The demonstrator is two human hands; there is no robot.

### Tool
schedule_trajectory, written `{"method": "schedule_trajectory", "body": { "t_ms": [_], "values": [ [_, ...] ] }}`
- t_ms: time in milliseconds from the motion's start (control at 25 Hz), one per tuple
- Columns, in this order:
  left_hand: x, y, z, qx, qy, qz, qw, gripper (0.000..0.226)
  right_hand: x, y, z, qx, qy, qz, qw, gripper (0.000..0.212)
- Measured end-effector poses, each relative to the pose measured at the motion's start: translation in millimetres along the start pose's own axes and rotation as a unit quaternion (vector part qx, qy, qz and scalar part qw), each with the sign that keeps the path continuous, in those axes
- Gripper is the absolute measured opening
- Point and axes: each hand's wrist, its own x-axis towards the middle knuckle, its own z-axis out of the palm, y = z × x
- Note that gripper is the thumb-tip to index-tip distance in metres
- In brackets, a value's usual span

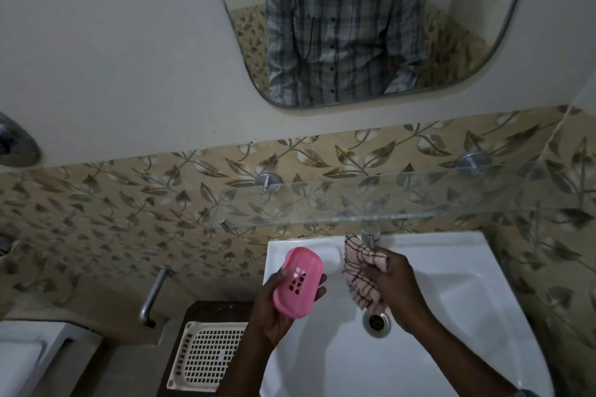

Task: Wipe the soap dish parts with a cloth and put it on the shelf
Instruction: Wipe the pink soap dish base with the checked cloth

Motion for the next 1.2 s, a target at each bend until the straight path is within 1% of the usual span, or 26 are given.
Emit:
{"method": "schedule_trajectory", "body": {
  "t_ms": [80, 120, 160, 240, 280, 320, 360, 400, 440, 480, 520, 560, 600, 640, 680, 760, 800, 840, 880, 920, 1000, 1040, 1080, 1120, 1160, 1200],
  "values": [
    [0, -1, -1, 0.13, 0.014, 0.021, 0.991, 0.067, -9, -1, 6, 0.141, -0.02, 0.079, 0.987, 0.018],
    [1, -4, 1, 0.199, 0.03, 0.035, 0.979, 0.057, -9, -2, 9, 0.177, -0.01, 0.088, 0.98, 0.018],
    [2, -7, 5, 0.254, 0.045, 0.046, 0.965, 0.051, -8, -6, 13, 0.142, 0.01, 0.074, 0.987, 0.017],
    [3, -14, 16, 0.357, 0.066, 0.075, 0.929, 0.044, -11, -13, 26, 0.019, 0.012, 0.018, 1.0, 0.022],
    [3, -17, 22, 0.404, 0.084, 0.095, 0.906, 0.039, -16, -15, 35, -0.03, -0.021, -0.02, 0.999, 0.027],
    [4, -18, 27, 0.437, 0.112, 0.121, 0.884, 0.031, -21, -17, 42, -0.095, -0.071, -0.066, 0.991, 0.037],
    [3, -19, 30, 0.448, 0.142, 0.149, 0.87, 0.022, -26, -16, 46, -0.159, -0.112, -0.124, 0.973, 0.051],
    [1, -20, 32, 0.448, 0.169, 0.175, 0.86, 0.016, -27, -15, 47, -0.199, -0.132, -0.178, 0.955, 0.058],
    [-1, -19, 34, 0.443, 0.194, 0.198, 0.852, 0.013, -26, -13, 48, -0.214, -0.134, -0.222, 0.942, 0.059],
    [-2, -19, 34, 0.441, 0.219, 0.213, 0.844, 0.012, -26, -13, 46, -0.201, -0.11, -0.236, 0.944, 0.056],
    [-4, -19, 34, 0.434, 0.244, 0.229, 0.837, 0.013, -30, -16, 55, -0.195, -0.099, -0.233, 0.948, 0.054],
    [-6, -20, 34, 0.425, 0.264, 0.241, 0.832, 0.016, -33, -14, 64, -0.16, -0.086, -0.219, 0.959, 0.053],
    [-7, -21, 35, 0.422, 0.271, 0.254, 0.827, 0.02, -39, -14, 78, -0.169, -0.059, -0.204, 0.962, 0.051],
    [-6, -22, 38, 0.428, 0.272, 0.264, 0.82, 0.022, -47, -23, 92, -0.179, -0.077, -0.155, 0.969, 0.045],
    [-6, -24, 39, 0.432, 0.269, 0.269, 0.818, 0.022, -53, -21, 99, -0.187, -0.043, -0.146, 0.97, 0.039],
    [-8, -24, 42, 0.392, 0.276, 0.265, 0.837, 0.016, -48, -25, 95, -0.097, -0.036, -0.172, 0.98, 0.04],
    [-9, -24, 42, 0.358, 0.289, 0.265, 0.848, 0.017, -42, -25, 87, -0.061, -0.015, -0.143, 0.988, 0.043],
    [-8, -23, 41, 0.324, 0.301, 0.267, 0.856, 0.02, -37, -19, 82, -0.034, 0.001, -0.093, 0.995, 0.045],
    [-8, -22, 40, 0.297, 0.309, 0.266, 0.864, 0.021, -32, -11, 75, -0.032, 0.003, -0.05, 0.998, 0.044],
    [-8, -21, 39, 0.276, 0.305, 0.264, 0.872, 0.021, -29, -11, 77, -0.01, -0.014, -0.017, 1.0, 0.041],
    [-11, -21, 38, 0.269, 0.273, 0.256, 0.888, 0.019, -23, -7, 76, -0.037, -0.044, -0.029, 0.998, 0.038],
    [-14, -19, 39, 0.311, 0.251, 0.256, 0.88, 0.02, -20, -8, 76, -0.052, -0.05, -0.046, 0.996, 0.038],
    [-16, -16, 38, 0.388, 0.224, 0.258, 0.856, 0.026, -18, -10, 76, -0.065, -0.055, -0.065, 0.994, 0.038],
    [-17, -11, 37, 0.482, 0.189, 0.243, 0.82, 0.034, -16, -11, 72, -0.088, -0.049, -0.089, 0.991, 0.039],
    [-18, -5, 36, 0.557, 0.167, 0.217, 0.784, 0.038, -13, -12, 70, -0.114, -0.033, -0.133, 0.984, 0.042],
    [-17, 0, 37, 0.602, 0.17, 0.185, 0.758, 0.036, -12, -14, 69, -0.151, -0.015, -0.18, 0.972, 0.047]
  ]
}}
